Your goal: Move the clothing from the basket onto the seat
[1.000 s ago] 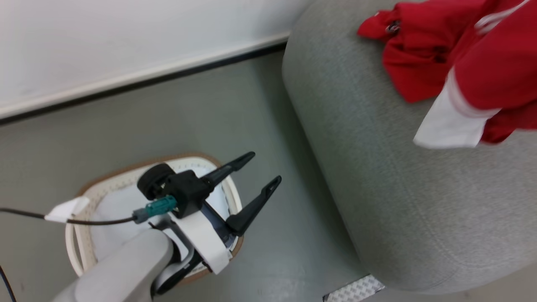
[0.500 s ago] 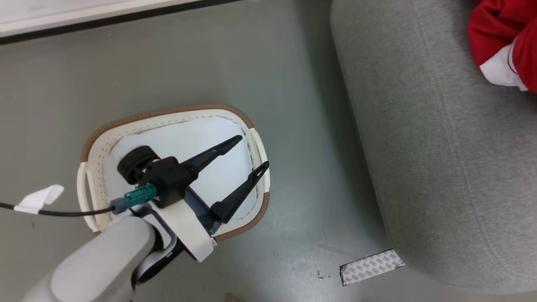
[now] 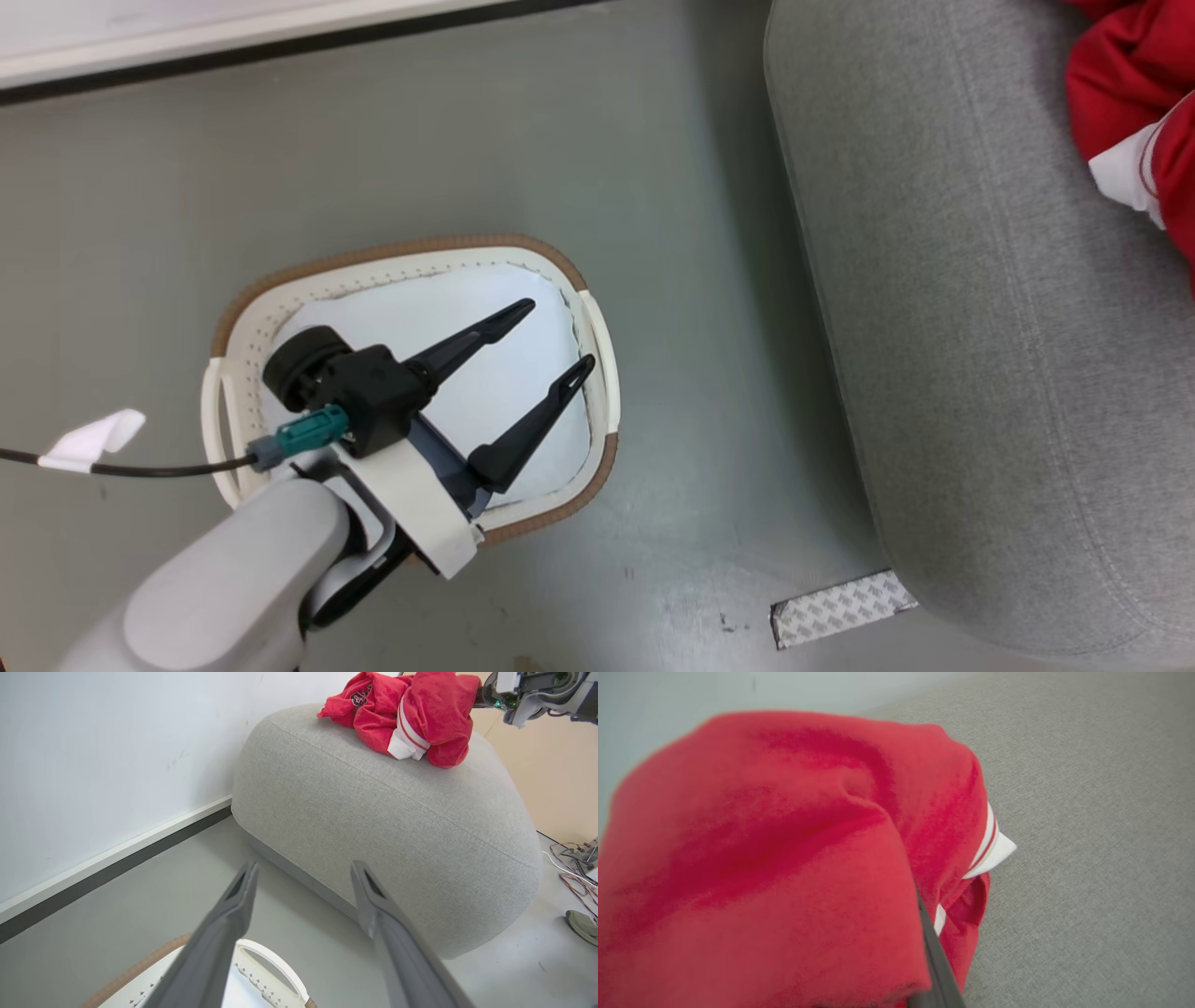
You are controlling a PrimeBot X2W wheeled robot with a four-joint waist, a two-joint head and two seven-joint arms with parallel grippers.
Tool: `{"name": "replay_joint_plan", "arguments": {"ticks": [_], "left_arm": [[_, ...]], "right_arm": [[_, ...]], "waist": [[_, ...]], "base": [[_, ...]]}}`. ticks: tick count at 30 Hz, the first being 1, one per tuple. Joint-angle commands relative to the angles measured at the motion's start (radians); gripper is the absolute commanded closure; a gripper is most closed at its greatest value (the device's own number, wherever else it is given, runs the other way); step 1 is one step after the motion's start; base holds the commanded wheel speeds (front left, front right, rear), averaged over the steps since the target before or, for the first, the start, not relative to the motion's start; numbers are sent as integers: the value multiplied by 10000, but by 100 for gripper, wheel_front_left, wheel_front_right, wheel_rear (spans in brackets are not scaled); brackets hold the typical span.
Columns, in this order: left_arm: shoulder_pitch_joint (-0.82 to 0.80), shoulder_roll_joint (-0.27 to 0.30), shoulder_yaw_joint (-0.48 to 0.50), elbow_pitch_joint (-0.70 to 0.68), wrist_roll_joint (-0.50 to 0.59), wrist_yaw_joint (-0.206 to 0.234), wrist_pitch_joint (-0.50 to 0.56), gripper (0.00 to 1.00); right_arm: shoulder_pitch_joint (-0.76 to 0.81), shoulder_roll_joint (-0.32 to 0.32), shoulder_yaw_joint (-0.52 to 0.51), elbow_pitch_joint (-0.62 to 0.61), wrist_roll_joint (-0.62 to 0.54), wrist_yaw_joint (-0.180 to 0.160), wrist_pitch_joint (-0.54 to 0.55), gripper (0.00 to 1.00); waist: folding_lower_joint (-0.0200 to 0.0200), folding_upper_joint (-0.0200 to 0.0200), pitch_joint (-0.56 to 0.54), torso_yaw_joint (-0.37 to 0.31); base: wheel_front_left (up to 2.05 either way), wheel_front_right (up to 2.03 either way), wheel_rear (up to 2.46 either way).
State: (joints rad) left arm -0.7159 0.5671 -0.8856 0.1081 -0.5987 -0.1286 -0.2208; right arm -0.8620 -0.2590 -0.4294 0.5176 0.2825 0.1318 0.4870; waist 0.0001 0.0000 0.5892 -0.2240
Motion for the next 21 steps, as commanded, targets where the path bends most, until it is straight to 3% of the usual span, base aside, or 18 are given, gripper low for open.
{"name": "replay_joint_plan", "arguments": {"ticks": [1, 10, 21], "left_arm": [[90, -55, -19, 84, -187, -12, -70, 0], [755, -595, 80, 970, -492, 137, -316, 0], [1835, -1306, 763, 1875, -971, 495, -426, 0]], "right_arm": [[133, -114, 50, 58, -96, -23, 53, 0], [955, -799, 1392, 223, -111, -23, 1180, 0], [2547, -1909, 3140, -1809, 1689, -23, 1685, 0]], "waist": [[-1, 0, -242, -31], [-1, 0, -2043, -254], [-1, 0, -4350, -194]], "base": [[0, 0, 0], [0, 0, 0], [0, 0, 0]]}}
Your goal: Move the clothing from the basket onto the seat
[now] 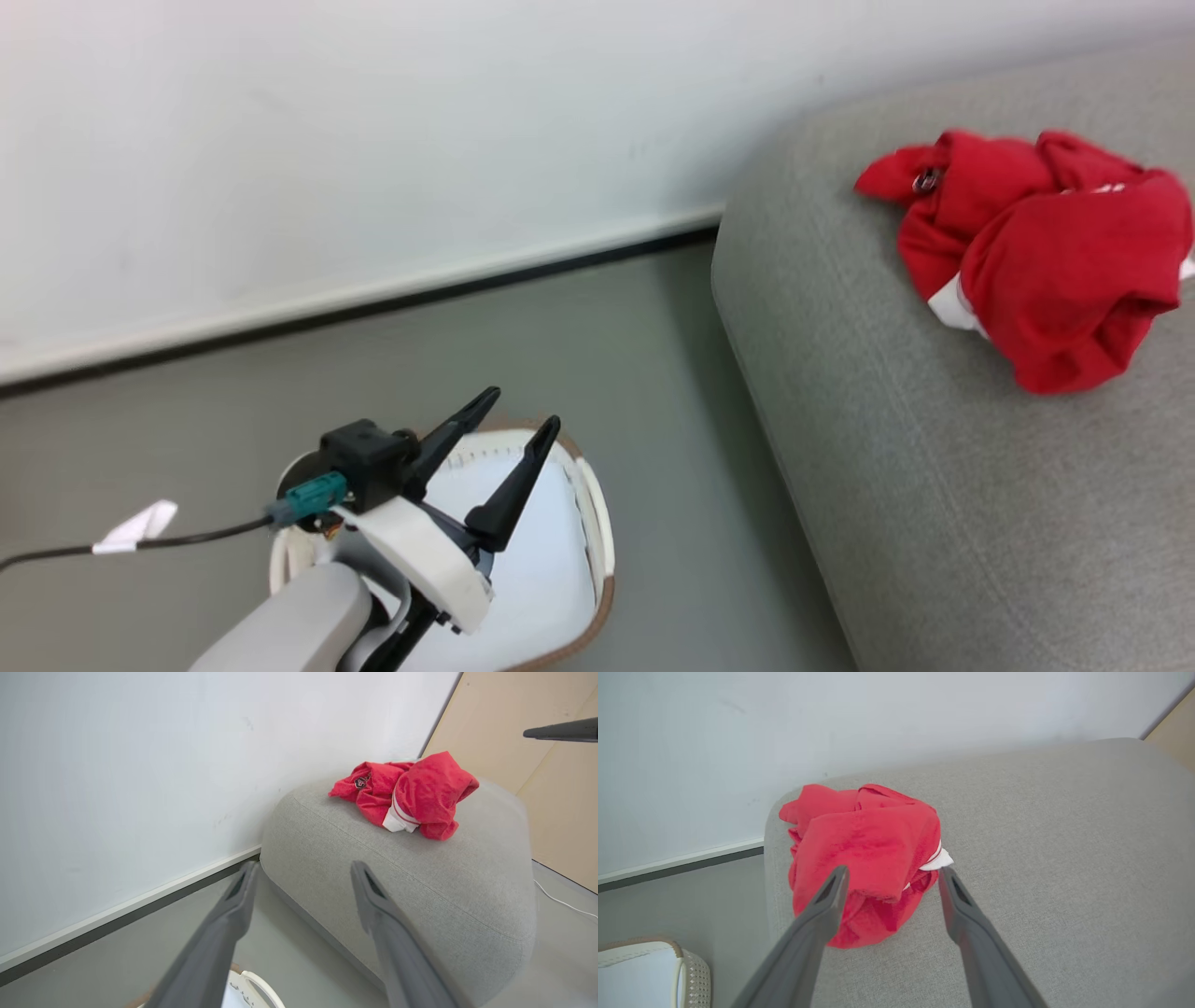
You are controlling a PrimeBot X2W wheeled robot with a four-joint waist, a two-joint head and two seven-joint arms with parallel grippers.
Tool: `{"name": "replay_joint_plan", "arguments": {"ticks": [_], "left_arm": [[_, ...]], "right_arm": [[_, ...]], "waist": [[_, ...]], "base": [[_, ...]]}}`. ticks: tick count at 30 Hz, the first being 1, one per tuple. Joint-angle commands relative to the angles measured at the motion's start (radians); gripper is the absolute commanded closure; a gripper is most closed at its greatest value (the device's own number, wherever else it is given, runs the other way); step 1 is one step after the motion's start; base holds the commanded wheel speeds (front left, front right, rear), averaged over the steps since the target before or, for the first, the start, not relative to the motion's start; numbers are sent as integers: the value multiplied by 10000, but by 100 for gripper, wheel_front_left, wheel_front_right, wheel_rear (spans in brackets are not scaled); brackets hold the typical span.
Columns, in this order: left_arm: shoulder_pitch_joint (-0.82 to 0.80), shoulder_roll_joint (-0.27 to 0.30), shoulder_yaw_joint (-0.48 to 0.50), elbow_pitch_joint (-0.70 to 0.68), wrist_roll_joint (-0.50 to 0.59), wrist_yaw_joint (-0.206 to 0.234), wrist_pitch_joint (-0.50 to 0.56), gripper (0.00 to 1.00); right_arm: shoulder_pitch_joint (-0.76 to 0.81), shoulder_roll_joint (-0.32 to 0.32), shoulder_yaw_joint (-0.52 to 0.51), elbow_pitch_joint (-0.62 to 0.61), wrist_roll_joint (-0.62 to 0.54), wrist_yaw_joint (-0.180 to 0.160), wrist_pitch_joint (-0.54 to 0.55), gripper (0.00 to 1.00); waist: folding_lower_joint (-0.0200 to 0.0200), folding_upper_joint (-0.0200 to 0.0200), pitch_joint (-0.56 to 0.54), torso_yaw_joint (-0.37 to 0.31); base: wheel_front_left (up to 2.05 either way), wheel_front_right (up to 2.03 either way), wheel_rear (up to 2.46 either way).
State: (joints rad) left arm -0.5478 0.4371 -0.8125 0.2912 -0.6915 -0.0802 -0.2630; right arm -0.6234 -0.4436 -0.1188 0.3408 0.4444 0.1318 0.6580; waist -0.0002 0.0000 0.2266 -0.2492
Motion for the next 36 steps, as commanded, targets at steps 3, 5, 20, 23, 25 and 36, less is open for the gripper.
{"name": "replay_joint_plan", "arguments": {"ticks": [3, 5, 20, 23, 25, 36], "left_arm": [[566, -232, 579, 140, -32, 158, -8, 0], [782, -303, 911, 167, 20, 249, -9, 0], [2520, -536, 4043, 258, 483, 949, -11, 0], [3036, -590, 4914, 215, 745, 961, -11, 0], [3401, -642, 5521, 208, 982, 976, -11, 0], [4872, -1866, 7761, 216, 2607, 465, -13, 0]], "right_arm": [[709, -276, 419, -1115, 779, -23, -270, 0], [908, -265, 569, -1575, 1027, -23, -533, 0], [2748, 1076, 1347, -2855, 808, -22, -4548, 0], [3348, 1536, 1540, -2839, 526, -23, -5462, 0], [3724, 1902, 1570, -2686, 440, -23, -6105, 0], [5264, 3086, 2176, -516, 473, -22, -8965, 0]], "waist": [[2, 0, -1443, 323], [2, 0, -1735, 484], [2, 0, -2621, 1894], [2, 0, -2664, 2093], [2, 0, -2673, 2201], [2, 0, -2675, 2448]], "base": [[0, 0, 0], [0, 0, 0], [0, 0, 0], [0, 0, 0], [0, 0, 0], [0, 0, 0]]}}
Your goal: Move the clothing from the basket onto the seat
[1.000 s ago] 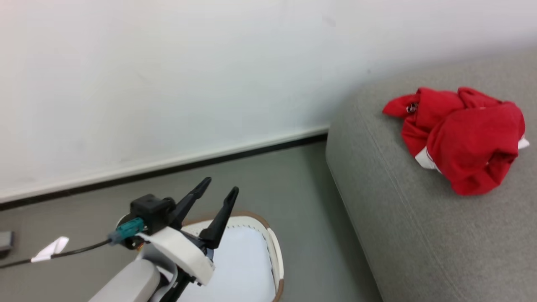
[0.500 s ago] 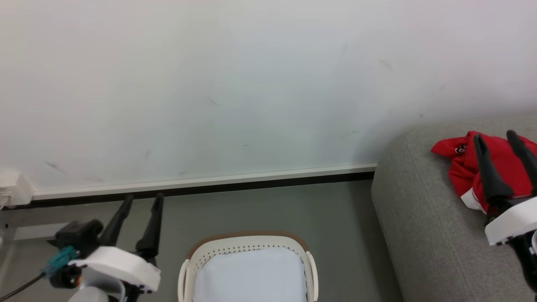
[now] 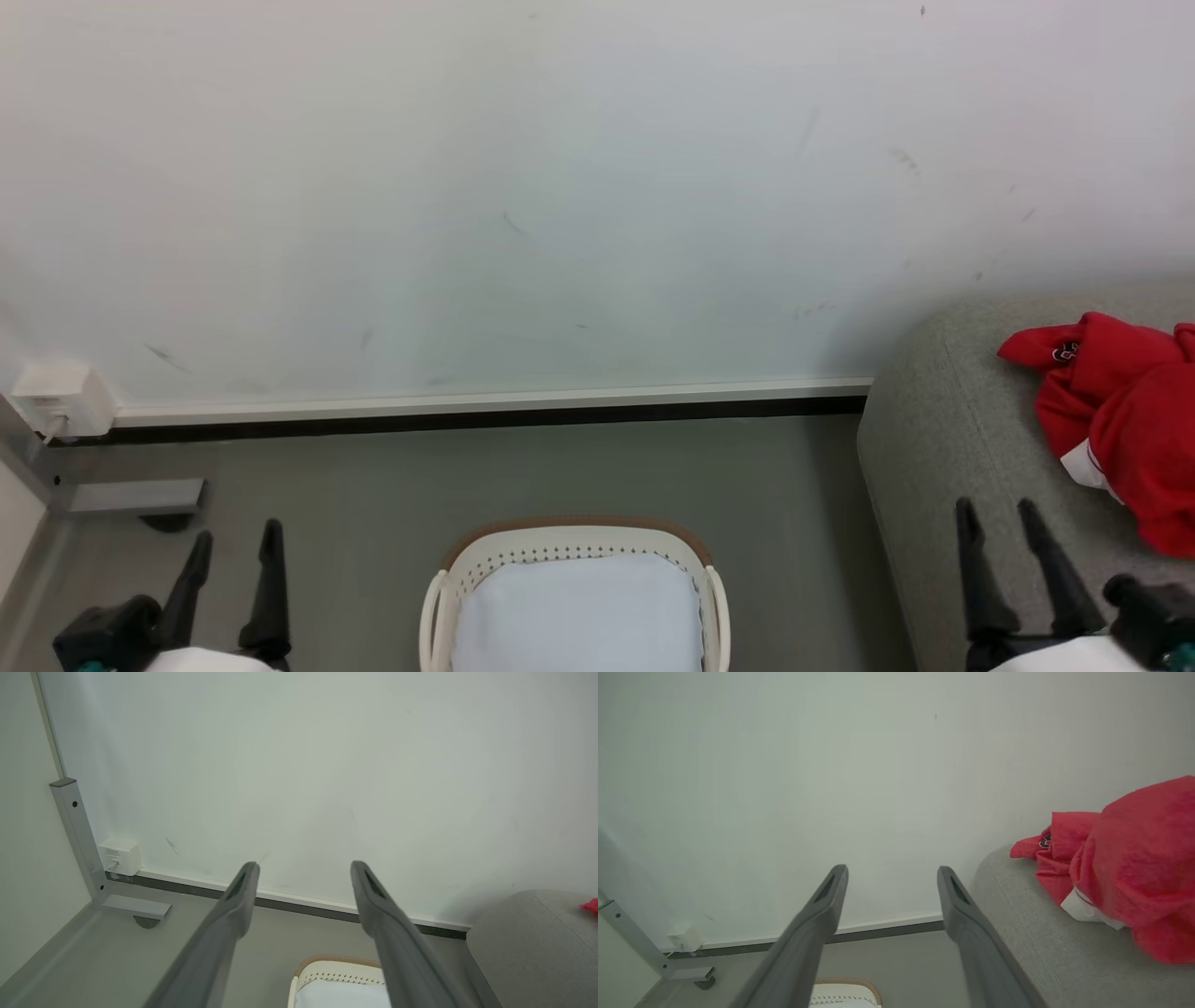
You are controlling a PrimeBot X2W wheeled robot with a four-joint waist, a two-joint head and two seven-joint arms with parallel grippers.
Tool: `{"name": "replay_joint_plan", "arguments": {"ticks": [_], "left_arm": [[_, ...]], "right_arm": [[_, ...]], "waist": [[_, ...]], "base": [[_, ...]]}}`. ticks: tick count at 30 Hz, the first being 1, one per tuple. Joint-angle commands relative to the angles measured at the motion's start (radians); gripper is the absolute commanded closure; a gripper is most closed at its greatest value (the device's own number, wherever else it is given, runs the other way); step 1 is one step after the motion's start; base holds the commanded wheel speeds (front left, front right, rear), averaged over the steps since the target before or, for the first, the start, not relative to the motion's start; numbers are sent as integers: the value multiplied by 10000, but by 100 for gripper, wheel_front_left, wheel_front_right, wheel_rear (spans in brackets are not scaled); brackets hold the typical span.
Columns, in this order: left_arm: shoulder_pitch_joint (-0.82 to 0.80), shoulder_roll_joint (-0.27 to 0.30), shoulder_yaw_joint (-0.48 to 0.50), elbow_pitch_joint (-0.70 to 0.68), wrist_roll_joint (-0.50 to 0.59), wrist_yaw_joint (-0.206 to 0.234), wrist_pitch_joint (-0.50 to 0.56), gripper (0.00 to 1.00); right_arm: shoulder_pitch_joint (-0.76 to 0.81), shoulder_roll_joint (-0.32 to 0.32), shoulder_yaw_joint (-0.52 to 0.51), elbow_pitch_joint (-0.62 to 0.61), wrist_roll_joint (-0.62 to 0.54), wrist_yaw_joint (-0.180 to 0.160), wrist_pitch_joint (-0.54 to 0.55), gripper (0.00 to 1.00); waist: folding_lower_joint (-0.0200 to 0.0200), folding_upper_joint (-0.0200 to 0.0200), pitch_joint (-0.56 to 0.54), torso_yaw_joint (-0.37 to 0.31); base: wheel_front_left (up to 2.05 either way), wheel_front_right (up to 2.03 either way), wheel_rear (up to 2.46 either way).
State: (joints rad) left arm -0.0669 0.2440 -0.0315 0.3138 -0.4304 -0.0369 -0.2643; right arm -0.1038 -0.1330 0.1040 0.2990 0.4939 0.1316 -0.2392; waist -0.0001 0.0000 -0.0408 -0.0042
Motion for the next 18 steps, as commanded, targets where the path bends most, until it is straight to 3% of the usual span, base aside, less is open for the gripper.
{"name": "replay_joint_plan", "arguments": {"ticks": [1, 5, 9, 18], "left_arm": [[135, -40, 121, -40, 197, -52, 2, 0], [337, -587, 664, -85, 834, -309, 2, 0], [356, -956, 1034, 18, 1313, -571, 2, 0], [113, -1335, 1505, 260, 1934, -857, 2, 0]], "right_arm": [[89, -22, 136, 86, -49, -20, -77, 0], [182, 161, 558, 549, -92, -20, -260, 0], [160, 296, 789, 236, -388, -21, -263, 0], [-112, 503, 1120, 314, -637, -21, -263, 0]], "waist": [[1, 0, 8, -3], [1, 0, 44, -42], [1, 0, 86, -127], [1, 0, 108, -170]], "base": [[0, 0, 0], [0, 0, 0], [0, 0, 0], [0, 0, 0]]}}
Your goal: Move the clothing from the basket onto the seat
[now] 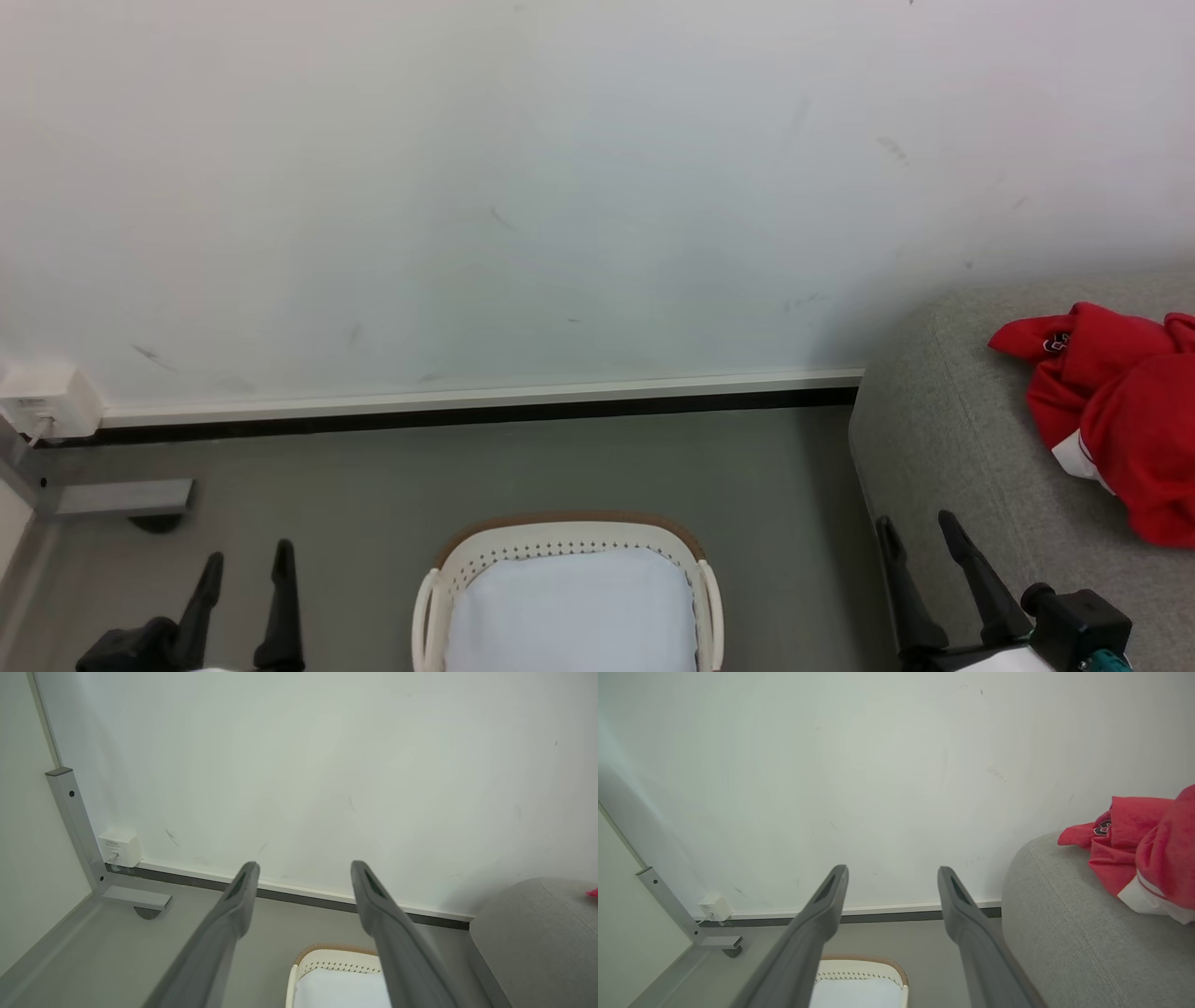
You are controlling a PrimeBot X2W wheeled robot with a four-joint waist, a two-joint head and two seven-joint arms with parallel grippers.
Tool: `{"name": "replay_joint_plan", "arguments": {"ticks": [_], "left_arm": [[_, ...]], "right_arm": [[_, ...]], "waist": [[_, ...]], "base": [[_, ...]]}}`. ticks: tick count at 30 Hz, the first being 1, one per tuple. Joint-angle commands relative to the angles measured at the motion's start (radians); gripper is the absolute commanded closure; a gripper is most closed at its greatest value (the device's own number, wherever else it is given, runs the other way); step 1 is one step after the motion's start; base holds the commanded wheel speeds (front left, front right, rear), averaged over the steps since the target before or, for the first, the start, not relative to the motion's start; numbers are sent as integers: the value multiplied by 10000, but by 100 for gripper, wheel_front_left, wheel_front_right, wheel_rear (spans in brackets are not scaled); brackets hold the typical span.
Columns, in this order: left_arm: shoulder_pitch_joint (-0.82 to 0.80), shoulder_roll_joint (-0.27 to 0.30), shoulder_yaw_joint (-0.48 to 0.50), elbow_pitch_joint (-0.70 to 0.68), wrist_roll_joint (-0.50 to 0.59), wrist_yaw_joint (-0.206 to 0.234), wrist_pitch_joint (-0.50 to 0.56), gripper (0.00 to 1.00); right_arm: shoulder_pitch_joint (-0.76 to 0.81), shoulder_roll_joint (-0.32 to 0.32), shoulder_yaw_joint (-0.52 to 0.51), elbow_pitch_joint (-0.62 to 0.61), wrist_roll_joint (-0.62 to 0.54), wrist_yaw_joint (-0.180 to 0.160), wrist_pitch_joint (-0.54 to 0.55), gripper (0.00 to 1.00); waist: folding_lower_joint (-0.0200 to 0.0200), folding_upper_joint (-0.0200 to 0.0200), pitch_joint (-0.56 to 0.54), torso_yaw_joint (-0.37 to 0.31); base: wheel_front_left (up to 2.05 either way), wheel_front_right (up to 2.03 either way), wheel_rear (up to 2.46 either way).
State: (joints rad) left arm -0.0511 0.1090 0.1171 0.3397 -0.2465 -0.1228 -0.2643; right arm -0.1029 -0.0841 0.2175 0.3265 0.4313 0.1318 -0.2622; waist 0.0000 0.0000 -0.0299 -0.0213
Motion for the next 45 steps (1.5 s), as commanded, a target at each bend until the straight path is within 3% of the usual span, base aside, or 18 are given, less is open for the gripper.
{"name": "replay_joint_plan", "arguments": {"ticks": [1, 16, 17, 22, 45], "left_arm": [[-52, -21, 42, 27, 151, -23, 2, 0], [-98, -112, 105, 165, 136, -64, 1, 0], [-97, -97, 54, 175, 71, -65, 1, 100], [112, -308, 44, 467, -75, -88, 87, 100], [-90, -380, 11, 32, -3903, -85, 1114, 100]], "right_arm": [[-142, 19, -22, 49, -36, -23, -34, 0], [-196, 26, -23, 191, -85, -23, -34, 0], [-202, 28, -17, 198, -82, -23, -34, 100], [137, 33, -19, 427, 100, 0, 103, 100], [59, 84, -916, 57, 3420, -4, 1101, 100]], "waist": [[0, 0, -5, 2], [0, 0, -47, -121], [0, 0, -46, -129], [1, 0, -43, -129], [0, 0, 23, -69]], "base": [[0, 0, 0], [0, 0, 0], [0, 0, 0], [0, 0, 0], [0, 0, 0]]}}
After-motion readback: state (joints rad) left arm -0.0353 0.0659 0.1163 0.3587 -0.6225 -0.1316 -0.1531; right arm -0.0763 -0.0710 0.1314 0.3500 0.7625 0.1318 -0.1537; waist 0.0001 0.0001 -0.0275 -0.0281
